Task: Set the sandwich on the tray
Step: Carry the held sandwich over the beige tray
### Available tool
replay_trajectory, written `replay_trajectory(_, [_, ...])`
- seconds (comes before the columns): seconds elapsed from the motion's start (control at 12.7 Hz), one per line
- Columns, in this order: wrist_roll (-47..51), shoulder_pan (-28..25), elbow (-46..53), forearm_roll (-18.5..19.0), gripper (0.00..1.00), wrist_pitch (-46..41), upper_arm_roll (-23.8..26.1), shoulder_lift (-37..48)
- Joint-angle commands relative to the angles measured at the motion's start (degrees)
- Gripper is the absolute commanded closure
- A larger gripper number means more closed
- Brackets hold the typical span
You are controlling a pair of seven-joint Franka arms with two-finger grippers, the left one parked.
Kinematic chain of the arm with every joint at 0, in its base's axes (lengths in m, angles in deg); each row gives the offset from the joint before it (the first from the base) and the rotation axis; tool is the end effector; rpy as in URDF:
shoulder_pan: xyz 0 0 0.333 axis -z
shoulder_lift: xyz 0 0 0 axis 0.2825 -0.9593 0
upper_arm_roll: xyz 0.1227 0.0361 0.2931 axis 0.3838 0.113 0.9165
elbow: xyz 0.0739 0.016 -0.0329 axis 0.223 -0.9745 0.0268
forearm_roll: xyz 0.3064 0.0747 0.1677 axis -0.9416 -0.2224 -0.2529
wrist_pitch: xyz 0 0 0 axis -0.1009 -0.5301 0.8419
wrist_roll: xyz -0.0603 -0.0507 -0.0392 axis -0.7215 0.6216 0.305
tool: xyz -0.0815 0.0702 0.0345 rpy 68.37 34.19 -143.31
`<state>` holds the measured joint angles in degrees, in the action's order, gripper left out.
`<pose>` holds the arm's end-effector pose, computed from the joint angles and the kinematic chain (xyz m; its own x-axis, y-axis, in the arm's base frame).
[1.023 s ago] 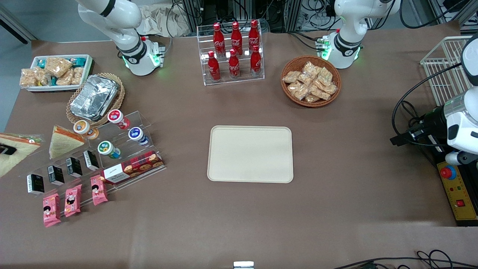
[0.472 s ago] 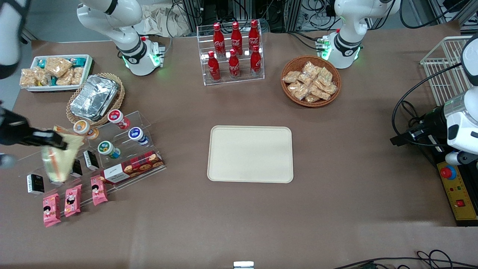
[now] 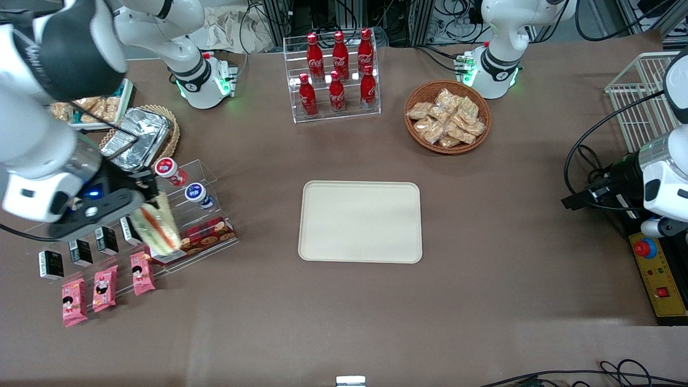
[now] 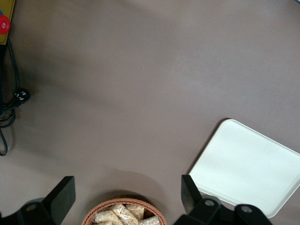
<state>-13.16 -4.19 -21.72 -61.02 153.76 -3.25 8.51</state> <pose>0.5808 0.1552 0.6037 0.8155 0.5767 0.0491 0.5768 -0.8168 0.0139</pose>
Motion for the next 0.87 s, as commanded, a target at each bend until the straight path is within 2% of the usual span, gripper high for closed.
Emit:
replay_trajectory(0.0, [-4.1,-6.2,0.1,2.9,0.84,4.4,-0.6,-3.0])
replay_trajectory(0.24, [-8.4,-11.0,0.1,3.1,0.84,7.5,-0.6,-6.2])
replay_trajectory(0.55, [-8.7,-17.5,0.2,2.9,0.84,11.3,-0.5,-11.0])
replay_trajectory(0.79, [-14.2,-20.5,0.2,3.0,0.84,15.3,-0.5,-14.9])
